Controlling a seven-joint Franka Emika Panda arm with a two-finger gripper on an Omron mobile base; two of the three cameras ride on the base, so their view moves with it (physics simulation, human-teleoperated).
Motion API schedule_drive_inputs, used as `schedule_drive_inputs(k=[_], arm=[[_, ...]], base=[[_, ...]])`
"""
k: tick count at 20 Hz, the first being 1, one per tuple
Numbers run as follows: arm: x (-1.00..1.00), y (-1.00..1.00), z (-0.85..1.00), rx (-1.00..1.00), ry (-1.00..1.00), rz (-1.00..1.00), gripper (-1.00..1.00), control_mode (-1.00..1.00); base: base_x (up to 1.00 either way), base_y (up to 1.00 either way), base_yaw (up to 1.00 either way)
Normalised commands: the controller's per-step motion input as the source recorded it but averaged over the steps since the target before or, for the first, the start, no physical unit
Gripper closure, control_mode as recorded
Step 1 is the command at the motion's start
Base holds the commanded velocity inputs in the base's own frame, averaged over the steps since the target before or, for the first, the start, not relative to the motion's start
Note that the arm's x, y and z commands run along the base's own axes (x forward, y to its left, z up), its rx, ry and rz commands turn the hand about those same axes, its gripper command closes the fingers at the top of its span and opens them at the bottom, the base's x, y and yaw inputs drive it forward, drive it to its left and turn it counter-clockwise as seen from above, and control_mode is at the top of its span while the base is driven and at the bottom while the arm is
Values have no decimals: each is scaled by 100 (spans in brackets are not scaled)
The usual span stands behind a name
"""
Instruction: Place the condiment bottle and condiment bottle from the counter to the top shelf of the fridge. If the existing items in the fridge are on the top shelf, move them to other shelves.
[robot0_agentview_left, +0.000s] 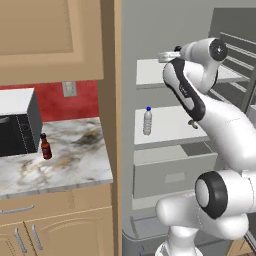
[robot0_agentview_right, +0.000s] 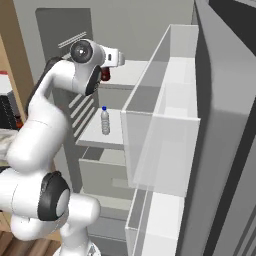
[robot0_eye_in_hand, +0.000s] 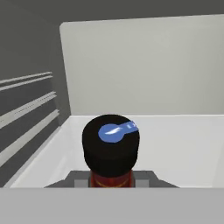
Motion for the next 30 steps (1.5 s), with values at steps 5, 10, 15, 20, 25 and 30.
schedule_drive_inputs(k=[5, 10, 15, 20, 25, 30], arm=[[100, 0, -26, -2, 6, -2, 100, -100], [96, 0, -25, -2, 4, -4, 100, -100], [41, 0, -42, -3, 3, -1, -100, -100], [22, 0, -2, 0, 0, 0, -100, -100], [5, 0, 0, 0, 0, 0, -100, -100], [-5, 0, 0, 0, 0, 0, -100, -100]], base=[[0, 0, 0], [0, 0, 0], [0, 0, 0], [0, 0, 0], [0, 0, 0], [0, 0, 0]])
